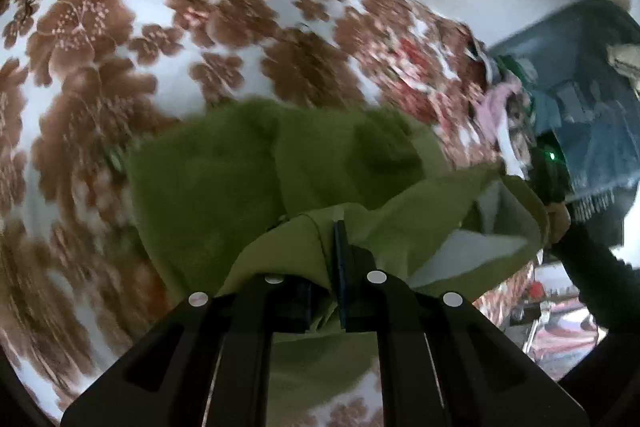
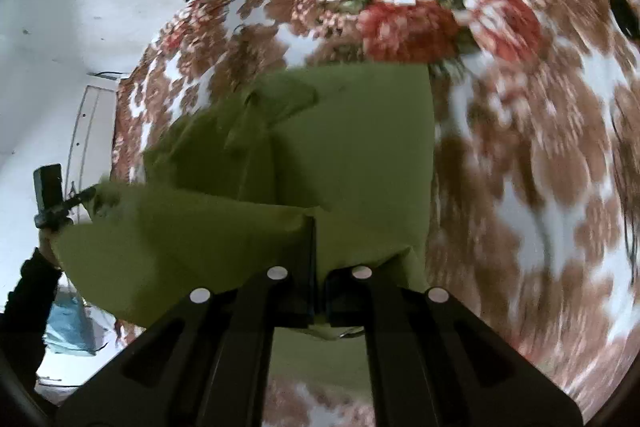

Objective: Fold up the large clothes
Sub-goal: 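Fold the held hem over toward the hood with both tools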

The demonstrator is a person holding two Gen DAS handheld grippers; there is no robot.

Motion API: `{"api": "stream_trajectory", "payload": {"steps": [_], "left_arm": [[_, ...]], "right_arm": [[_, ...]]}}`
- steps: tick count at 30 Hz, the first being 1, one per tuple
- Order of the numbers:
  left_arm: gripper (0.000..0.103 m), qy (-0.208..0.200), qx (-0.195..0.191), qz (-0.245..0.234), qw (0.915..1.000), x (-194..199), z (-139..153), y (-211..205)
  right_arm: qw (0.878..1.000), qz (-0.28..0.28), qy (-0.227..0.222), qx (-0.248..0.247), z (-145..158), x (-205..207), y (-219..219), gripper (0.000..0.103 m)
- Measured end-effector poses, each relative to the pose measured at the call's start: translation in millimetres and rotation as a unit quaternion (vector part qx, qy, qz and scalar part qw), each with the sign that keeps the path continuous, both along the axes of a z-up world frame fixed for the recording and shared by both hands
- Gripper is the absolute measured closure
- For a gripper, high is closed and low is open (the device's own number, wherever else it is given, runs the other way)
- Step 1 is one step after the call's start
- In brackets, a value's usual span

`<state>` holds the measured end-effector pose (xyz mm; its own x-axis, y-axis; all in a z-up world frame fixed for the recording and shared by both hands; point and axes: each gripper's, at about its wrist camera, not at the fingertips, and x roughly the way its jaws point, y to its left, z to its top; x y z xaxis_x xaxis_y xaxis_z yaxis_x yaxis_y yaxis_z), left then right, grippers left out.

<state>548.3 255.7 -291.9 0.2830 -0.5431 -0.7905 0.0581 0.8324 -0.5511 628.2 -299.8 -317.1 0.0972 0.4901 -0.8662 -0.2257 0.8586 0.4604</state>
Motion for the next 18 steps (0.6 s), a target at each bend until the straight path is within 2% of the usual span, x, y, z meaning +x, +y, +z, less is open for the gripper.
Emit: {"api": "stream_trajectory", "payload": {"steps": [7, 11, 14, 15, 16, 17, 18], "left_arm": [[0.095, 0.029, 0.005, 0.042, 0.9987, 74, -40, 34], [0.093, 0.067, 0.009, 0.067, 0.9955, 102, -67, 42], [0.079, 0.117, 0.018, 0.082, 0.9896, 110, -95, 47], [0.063, 0.121, 0.014, 0.085, 0.9888, 111, -99, 48], [0.053, 0.125, 0.005, 0.09, 0.988, 112, -103, 49], [0.047, 0.125, -0.007, 0.099, 0.9872, 112, -106, 52], [0.026, 0.125, -0.01, 0.108, 0.9863, 112, -106, 54]], "right_arm": [[1.0, -0.004, 0.01, -0.006, -39, 88, 29, 0.099], [0.998, -0.036, 0.043, -0.005, -65, 121, 26, 0.099], [0.997, -0.046, 0.06, 0.007, -78, 130, 21, 0.092], [0.997, -0.044, 0.064, 0.012, -82, 131, 19, 0.083], [0.997, -0.046, 0.063, 0.013, -83, 131, 17, 0.075], [0.997, -0.051, 0.062, 0.017, -83, 130, 14, 0.053], [0.996, -0.055, 0.062, 0.023, -81, 130, 12, 0.027]]}}
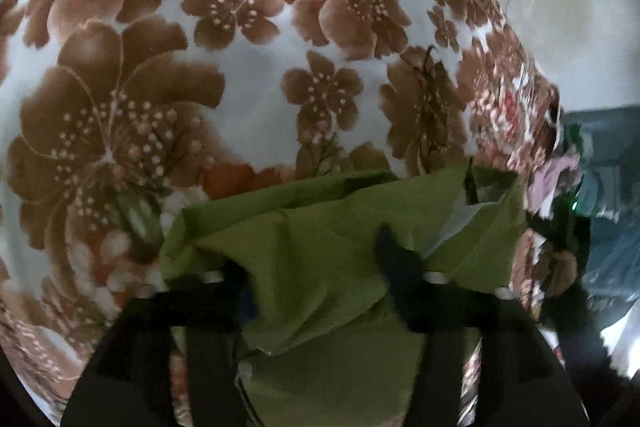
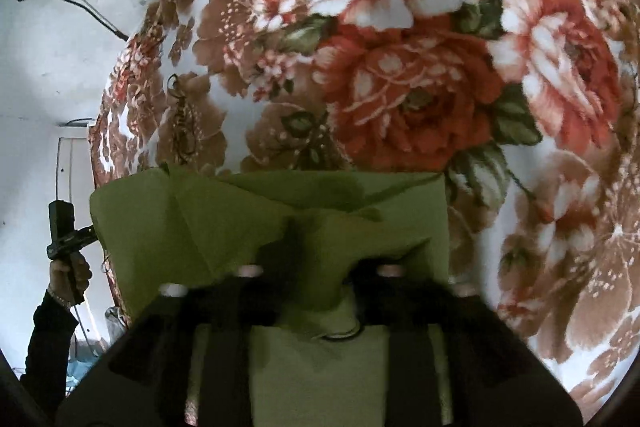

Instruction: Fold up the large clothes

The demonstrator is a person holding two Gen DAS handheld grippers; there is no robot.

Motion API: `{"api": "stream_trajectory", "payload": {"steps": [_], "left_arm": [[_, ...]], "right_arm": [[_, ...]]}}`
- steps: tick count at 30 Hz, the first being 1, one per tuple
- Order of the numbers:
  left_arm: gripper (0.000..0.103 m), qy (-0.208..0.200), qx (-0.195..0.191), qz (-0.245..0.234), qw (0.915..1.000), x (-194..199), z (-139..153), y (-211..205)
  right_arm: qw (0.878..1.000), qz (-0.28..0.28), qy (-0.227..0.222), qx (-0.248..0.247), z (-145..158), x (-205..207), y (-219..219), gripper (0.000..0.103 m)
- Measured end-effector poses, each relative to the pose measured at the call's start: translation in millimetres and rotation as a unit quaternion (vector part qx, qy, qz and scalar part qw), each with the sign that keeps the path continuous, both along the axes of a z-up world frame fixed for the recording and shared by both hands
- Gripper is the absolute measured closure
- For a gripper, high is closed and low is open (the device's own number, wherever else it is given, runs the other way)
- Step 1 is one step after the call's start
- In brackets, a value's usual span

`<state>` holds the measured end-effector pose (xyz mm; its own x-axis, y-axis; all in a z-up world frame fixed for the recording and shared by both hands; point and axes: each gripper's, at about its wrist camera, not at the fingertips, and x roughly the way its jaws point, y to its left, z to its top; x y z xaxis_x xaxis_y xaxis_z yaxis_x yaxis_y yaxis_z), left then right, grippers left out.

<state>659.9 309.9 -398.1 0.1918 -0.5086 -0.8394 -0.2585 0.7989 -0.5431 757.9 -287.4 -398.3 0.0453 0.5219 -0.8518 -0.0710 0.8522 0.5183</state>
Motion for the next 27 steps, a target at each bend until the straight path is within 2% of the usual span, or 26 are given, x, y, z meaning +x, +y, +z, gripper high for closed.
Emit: {"api": "stream_trajectory", "payload": {"steps": [1, 2, 5, 10, 14, 17, 19, 21, 23, 24, 27], "left_arm": [[0.008, 0.0, -0.004, 0.015, 0.9999, 0, 0, 3], [0.006, 0.006, -0.003, 0.04, 0.9992, -1, 1, 11], [0.006, 0.011, -0.01, 0.079, 0.9967, -1, 12, 28], [0.006, -0.006, 0.025, 0.073, 0.997, -3, 39, 32], [0.006, -0.066, 0.098, 0.039, 0.9923, -15, 77, 12], [0.006, -0.136, 0.172, -0.026, 0.9754, -34, 106, -34], [0.006, -0.173, 0.219, -0.068, 0.9578, -51, 115, -71], [0.006, -0.201, 0.28, -0.104, 0.9328, -73, 112, -116], [0.006, -0.205, 0.331, -0.128, 0.912, -89, 95, -155], [0.006, -0.204, 0.341, -0.127, 0.9087, -94, 85, -169], [0.006, -0.191, 0.317, -0.088, 0.9247, -92, 58, -184]], "right_arm": [[1.0, -0.009, -0.004, 0.004, 3, 0, -4, 0.015], [1.0, -0.015, -0.01, 0.002, 9, 0, -8, 0.005], [1.0, -0.011, -0.025, 0.005, 23, 3, -14, 0.005], [0.996, -0.027, -0.089, -0.015, 64, 4, -22, 0.005], [0.983, -0.007, -0.176, -0.052, 108, -19, 4, 0.005], [0.962, 0.041, -0.254, -0.086, 134, -66, 54, 0.005], [0.949, 0.072, -0.286, -0.114, 136, -98, 87, 0.005], [0.933, 0.099, -0.312, -0.147, 129, -136, 125, 0.005], [0.93, 0.099, -0.313, -0.169, 112, -157, 151, 0.005], [0.933, 0.088, -0.3, -0.179, 97, -166, 165, 0.005], [0.943, 0.067, -0.27, -0.185, 63, -178, 188, 0.005]]}}
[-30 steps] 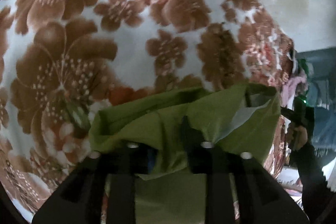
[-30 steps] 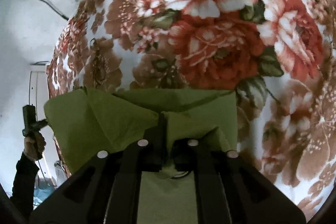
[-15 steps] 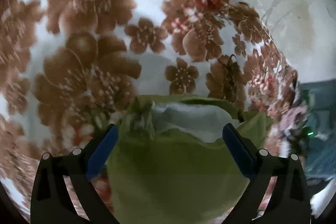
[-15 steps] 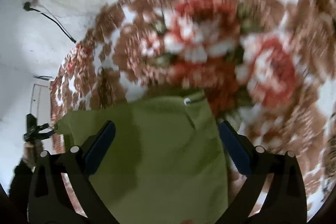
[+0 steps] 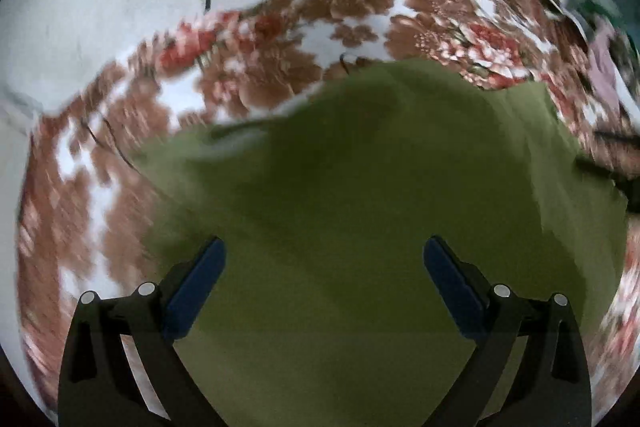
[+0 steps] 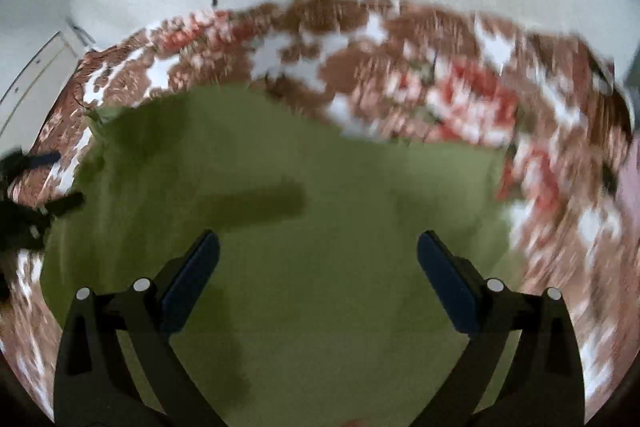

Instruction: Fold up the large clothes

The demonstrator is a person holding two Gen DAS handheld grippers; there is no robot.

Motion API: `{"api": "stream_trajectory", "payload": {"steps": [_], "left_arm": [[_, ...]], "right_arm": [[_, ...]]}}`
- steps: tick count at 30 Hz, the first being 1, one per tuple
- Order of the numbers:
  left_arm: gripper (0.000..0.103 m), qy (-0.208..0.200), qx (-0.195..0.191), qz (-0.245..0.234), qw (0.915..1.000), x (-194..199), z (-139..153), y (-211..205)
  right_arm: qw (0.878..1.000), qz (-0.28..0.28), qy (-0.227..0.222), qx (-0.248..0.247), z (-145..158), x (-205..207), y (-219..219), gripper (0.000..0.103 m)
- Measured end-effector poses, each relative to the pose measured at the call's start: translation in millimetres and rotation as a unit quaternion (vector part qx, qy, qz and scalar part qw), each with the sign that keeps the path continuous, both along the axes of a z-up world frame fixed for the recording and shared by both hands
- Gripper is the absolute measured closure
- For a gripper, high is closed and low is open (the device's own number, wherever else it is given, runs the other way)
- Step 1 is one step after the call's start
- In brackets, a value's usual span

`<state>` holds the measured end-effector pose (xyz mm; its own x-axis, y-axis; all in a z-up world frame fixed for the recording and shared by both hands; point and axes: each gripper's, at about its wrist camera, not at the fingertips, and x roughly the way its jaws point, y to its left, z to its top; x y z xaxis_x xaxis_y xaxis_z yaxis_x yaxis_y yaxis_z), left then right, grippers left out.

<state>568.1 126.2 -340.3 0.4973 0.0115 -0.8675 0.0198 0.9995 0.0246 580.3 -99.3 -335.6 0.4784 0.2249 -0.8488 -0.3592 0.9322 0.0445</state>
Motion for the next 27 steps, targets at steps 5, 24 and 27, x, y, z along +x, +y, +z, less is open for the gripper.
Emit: {"api": "stream_trajectory", "payload": {"steps": [5, 24, 27], "left_arm": [[0.006, 0.037, -0.03, 0.047, 0.9978, 22, -45, 10], [0.006, 0.033, 0.089, 0.126, 0.9875, -2, -52, 119], [0.006, -0.001, 0.055, 0.093, 0.9941, -18, -17, 96]], "right_arm": [[0.996, -0.001, -0.039, -0.077, -38, -8, 26, 0.005], [0.991, -0.069, -0.034, -0.112, -44, 26, -71, 0.005], [0.994, -0.057, -0.04, -0.08, -18, 10, -71, 0.005]]}}
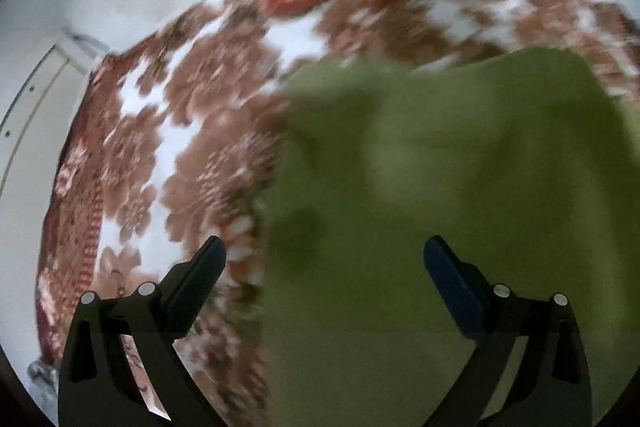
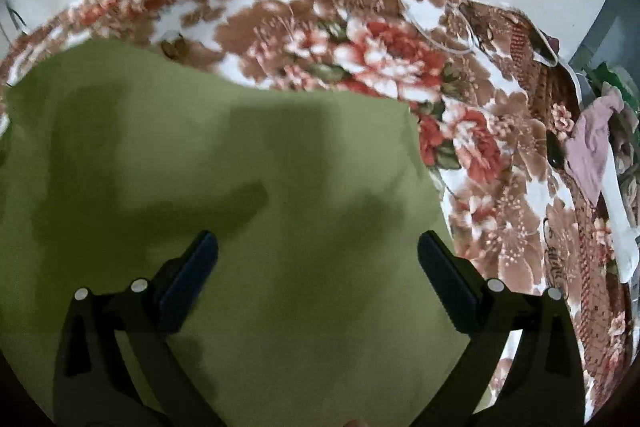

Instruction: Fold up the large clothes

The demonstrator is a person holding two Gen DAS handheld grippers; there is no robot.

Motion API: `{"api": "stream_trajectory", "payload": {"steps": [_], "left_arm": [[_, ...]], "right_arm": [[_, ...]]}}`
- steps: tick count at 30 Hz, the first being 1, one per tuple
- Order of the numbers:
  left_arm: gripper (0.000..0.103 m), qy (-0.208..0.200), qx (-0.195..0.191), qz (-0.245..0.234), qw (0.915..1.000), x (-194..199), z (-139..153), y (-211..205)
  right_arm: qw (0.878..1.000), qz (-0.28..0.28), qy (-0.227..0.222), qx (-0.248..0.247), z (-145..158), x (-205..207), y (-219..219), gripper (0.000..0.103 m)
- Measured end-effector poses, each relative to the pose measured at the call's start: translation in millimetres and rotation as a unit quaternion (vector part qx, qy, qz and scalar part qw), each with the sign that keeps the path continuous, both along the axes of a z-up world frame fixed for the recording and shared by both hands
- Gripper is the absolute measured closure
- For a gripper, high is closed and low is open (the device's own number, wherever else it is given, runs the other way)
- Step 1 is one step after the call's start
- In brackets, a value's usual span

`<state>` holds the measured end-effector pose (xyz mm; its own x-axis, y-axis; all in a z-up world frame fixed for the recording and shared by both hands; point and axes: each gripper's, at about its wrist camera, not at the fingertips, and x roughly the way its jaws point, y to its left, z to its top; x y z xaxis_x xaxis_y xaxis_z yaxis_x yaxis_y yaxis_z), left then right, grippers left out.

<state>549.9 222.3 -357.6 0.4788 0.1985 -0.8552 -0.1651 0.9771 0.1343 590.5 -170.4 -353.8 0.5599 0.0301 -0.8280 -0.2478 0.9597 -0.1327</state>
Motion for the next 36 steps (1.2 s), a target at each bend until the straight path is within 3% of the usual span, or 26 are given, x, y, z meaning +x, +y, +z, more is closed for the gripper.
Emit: {"api": "stream_trajectory", "payload": {"steps": [3, 6, 10, 14, 19, 23, 28, 30, 36], "left_arm": [[0.006, -0.008, -0.044, -0.035, 0.9984, -23, 22, -41], [0.006, -0.005, -0.069, -0.069, 0.9952, -48, 20, -90], [0.006, 0.013, -0.061, -0.099, 0.9931, -69, -12, -137], [0.004, 0.027, -0.065, -0.096, 0.9929, -74, -47, -144], [0.004, 0.026, -0.062, -0.108, 0.9918, -74, -63, -128], [0.004, 0.033, -0.02, -0.068, 0.9969, -72, -68, -89], [0.004, 0.059, 0.023, -0.042, 0.9971, -78, -73, -36], [0.004, 0.064, 0.034, -0.033, 0.9968, -83, -65, -18], [0.006, 0.039, 0.008, -0.012, 0.9991, -118, -21, -6]], "right_arm": [[0.999, 0.017, 0.012, 0.035, 13, -20, 10, 0.005], [0.996, 0.034, 0.05, 0.073, 7, -49, 29, 0.005], [0.995, 0.045, 0.069, 0.056, -21, -74, 52, 0.005], [0.994, 0.045, 0.088, 0.056, -52, -78, 52, 0.005], [0.994, 0.074, 0.075, 0.036, -63, -75, 38, 0.005], [0.994, 0.077, 0.069, 0.024, -59, -70, 25, 0.005], [0.997, 0.053, 0.062, -0.007, -55, -61, -4, 0.005], [0.996, 0.025, 0.065, -0.048, -57, -57, -21, 0.005], [0.996, -0.02, 0.084, -0.03, -44, -82, -92, 0.005]]}}
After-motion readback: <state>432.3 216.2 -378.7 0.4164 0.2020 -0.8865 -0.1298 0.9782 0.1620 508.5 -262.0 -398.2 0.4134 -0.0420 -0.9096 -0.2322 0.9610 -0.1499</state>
